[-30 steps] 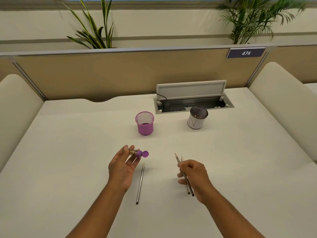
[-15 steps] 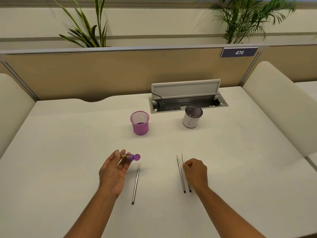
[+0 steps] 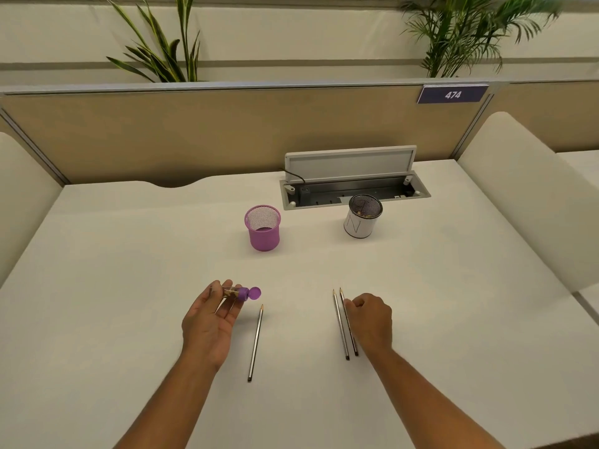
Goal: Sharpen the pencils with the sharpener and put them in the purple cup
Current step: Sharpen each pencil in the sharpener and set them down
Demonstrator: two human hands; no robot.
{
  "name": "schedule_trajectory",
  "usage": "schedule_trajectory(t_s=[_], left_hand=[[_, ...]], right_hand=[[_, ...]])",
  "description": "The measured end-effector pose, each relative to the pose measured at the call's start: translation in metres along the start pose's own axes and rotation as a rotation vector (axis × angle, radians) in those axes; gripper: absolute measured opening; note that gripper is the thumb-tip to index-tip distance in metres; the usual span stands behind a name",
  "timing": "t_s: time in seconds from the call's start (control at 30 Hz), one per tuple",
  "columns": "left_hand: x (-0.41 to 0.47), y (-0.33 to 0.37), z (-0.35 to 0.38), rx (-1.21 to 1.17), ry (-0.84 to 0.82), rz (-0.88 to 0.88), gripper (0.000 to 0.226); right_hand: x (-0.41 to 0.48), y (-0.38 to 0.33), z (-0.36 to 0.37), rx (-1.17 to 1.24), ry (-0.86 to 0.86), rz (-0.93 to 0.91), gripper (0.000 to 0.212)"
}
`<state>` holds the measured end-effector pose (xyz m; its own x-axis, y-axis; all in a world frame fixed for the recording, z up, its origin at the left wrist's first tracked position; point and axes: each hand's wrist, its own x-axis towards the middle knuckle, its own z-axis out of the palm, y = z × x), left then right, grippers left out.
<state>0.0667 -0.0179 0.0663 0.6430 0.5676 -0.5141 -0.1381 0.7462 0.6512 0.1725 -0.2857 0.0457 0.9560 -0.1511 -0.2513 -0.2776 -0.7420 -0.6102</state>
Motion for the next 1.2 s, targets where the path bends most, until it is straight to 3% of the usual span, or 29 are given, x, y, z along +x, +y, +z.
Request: schedule_trajectory(t_s=[0.17,0.23,0.33,0.53,0.67,1.03,1.2], left_hand=[[0.001,0.002,-0.003,-0.005,-0.001,-0.002,0.022],[0.001,0.003,-0.003,-0.015,0.003,-0.004,0.028],[-0.002,0.006,-0.002,-0.014,-0.002,0.002,0.03],[-0.002,0.013,-0.009,-0.024,0.005,-0.006,0.037],[-0.002,0.022,-0.016,-0.009,-0.01,-0.007,0.022],[0.001,0.032,-0.032,0.013,0.032,-0.039,0.038],[-0.002,0.031,-0.027,0.009,0.028,-0.031,0.027]], right_hand=[[-0.018,-0.023,0.007,0.082,0.032,-0.062,0.024],[-0.031,-0.035,0.016,0.092,-0.023,-0.083,0.02],[-0.054,-0.054,0.036,0.078,-0.157,-0.103,0.032],[-0.093,-0.081,0.078,-0.129,-0.353,-0.138,0.048],[-0.107,-0.09,0.092,-0.238,-0.374,-0.16,0.055],[-0.108,-0.085,0.106,-0.214,-0.397,-0.077,0.014],[-0.1,-0.075,0.084,0.008,-0.379,-0.124,0.019]])
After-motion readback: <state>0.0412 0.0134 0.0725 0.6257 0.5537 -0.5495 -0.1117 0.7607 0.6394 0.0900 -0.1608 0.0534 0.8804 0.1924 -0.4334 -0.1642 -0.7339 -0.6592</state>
